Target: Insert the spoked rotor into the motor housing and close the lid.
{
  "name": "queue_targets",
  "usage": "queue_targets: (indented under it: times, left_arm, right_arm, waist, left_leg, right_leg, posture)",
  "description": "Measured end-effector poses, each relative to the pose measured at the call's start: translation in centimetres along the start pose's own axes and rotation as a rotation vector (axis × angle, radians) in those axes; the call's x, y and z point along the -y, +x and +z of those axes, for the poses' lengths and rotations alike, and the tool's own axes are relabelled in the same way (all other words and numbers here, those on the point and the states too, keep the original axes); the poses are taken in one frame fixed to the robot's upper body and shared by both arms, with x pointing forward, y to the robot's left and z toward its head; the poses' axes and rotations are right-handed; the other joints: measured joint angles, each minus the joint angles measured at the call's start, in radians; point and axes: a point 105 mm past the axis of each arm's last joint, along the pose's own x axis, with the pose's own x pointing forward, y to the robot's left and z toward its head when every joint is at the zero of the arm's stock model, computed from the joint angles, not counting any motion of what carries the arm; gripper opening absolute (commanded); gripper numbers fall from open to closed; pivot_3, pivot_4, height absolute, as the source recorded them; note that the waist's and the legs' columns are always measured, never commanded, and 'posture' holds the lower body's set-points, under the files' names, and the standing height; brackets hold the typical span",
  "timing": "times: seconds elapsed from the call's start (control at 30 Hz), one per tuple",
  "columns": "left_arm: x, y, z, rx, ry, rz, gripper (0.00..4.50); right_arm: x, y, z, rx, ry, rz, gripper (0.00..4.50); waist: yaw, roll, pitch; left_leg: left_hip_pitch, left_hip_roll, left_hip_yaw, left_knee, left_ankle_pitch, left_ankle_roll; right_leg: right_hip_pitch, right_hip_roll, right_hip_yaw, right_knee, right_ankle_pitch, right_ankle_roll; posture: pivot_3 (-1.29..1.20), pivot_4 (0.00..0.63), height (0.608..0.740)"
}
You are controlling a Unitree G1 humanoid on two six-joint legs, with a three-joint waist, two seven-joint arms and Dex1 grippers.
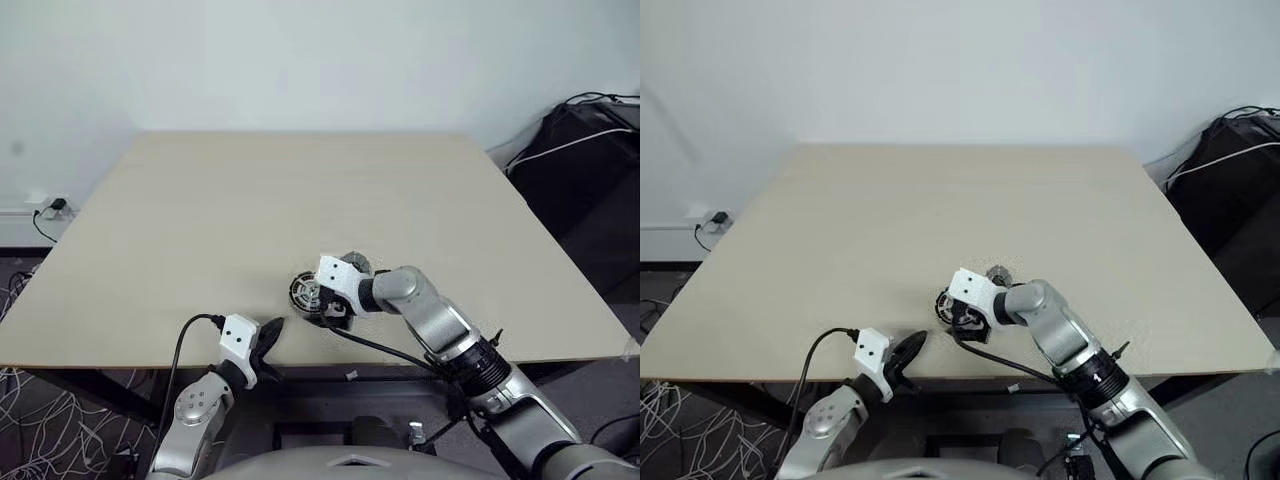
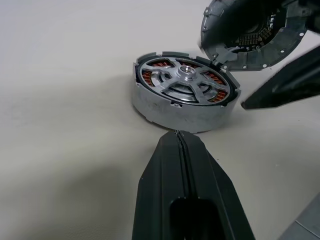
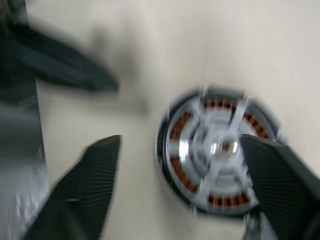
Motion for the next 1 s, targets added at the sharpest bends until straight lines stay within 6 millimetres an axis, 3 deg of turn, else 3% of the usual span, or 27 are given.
queue_targets:
  times: [0.07,0.17,0.3,0.37,0.5,0.57,0.8,0.9,1.0]
  left_arm:
    - [0.0,0.0,0.0,-0.001,0.0,-0.002,0.0]
    - [0.0,0.0,-0.1,-0.002,0.0,-0.006,0.0]
    - [0.1,0.0,0.0,-0.001,0.001,-0.01,0.0]
    - [0.1,0.0,0.0,0.004,0.003,-0.01,0.0]
    - [-0.3,-0.1,0.3,0.022,0.015,0.001,0.0]
    - [-0.5,-0.2,0.4,0.023,0.02,0.005,0.0]
    - [-0.9,-0.3,0.6,0.02,0.039,0.004,0.0]
    - [-0.8,-0.4,0.7,0.023,0.04,-0.001,0.0]
    - [-0.7,-0.3,1.2,0.034,0.048,-0.006,0.0]
  right_arm:
    - [0.1,-0.1,1.6,0.078,0.046,-0.012,4.47]
    - [0.5,-0.7,4.1,0.203,0.118,-0.028,3.92]
    - [2.2,-2.2,7.2,0.354,0.191,-0.122,2.61]
    - [3.8,-3.0,7.2,0.36,0.175,-0.241,1.97]
    - [8.1,-5.9,4.0,0.232,0.007,-0.583,0.64]
    - [9.1,-7.0,2.0,0.171,-0.032,-0.694,0.01]
    - [9.9,-10.1,-6.2,-0.088,-0.041,-0.886,0.01]
    - [8.2,-10.0,-9.0,-0.153,0.012,-0.834,0.01]
    - [5.5,-8.8,-10.5,-0.145,0.095,-0.709,0.01]
  waist:
    - [-0.001,0.0,0.0]
    - [-0.002,0.0,0.0]
    - [-0.003,0.0,0.0]
    - [-0.002,0.0,0.0]
    - [0.0,0.0,0.0]
    - [-0.002,0.0,0.0]
    - [-0.006,0.0,0.0]
    - [-0.007,0.0,0.0]
    - [-0.008,0.001,0.0]
  left_leg:
    - [0.0,0.0,0.0,0.0,0.0,0.0]
    - [0.0,0.0,0.0,0.0,-0.001,-0.002]
    - [-0.001,0.0,-0.001,0.0,-0.002,-0.004]
    - [-0.001,0.0,0.0,0.0,-0.003,-0.004]
    - [-0.001,-0.002,0.001,-0.001,-0.003,-0.004]
    - [-0.001,-0.001,0.001,-0.002,-0.002,-0.004]
    - [-0.002,-0.002,0.004,-0.004,0.001,0.001]
    - [-0.001,-0.001,0.004,-0.004,0.001,0.001]
    - [-0.001,-0.001,0.004,-0.004,0.001,0.001]
  right_leg:
    - [0.0,0.0,0.0,0.0,0.0,0.0]
    - [0.0,0.0,0.0,0.0,0.0,0.0]
    - [0.0,0.0,0.0,0.0,0.0,0.0]
    - [0.0,-0.001,0.0,0.0,0.0,0.0]
    - [-0.001,-0.002,0.0,-0.001,0.0,0.0]
    - [-0.002,-0.002,0.001,-0.001,0.0,-0.001]
    - [-0.004,0.0,0.003,-0.001,-0.001,-0.002]
    - [-0.003,0.0,0.003,-0.001,-0.001,-0.002]
    - [-0.003,0.001,0.003,-0.001,-0.001,-0.002]
  posture:
    - [0.0,0.0,0.74]
    - [0.0,0.0,0.74]
    - [0.0,0.0,0.74]
    - [0.0,0.0,0.74]
    - [0.0,0.0,0.74]
    - [0.0,0.0,0.74]
    - [0.0,0.0,0.74]
    - [0.0,0.0,0.74]
    - [0.0,0.0,0.74]
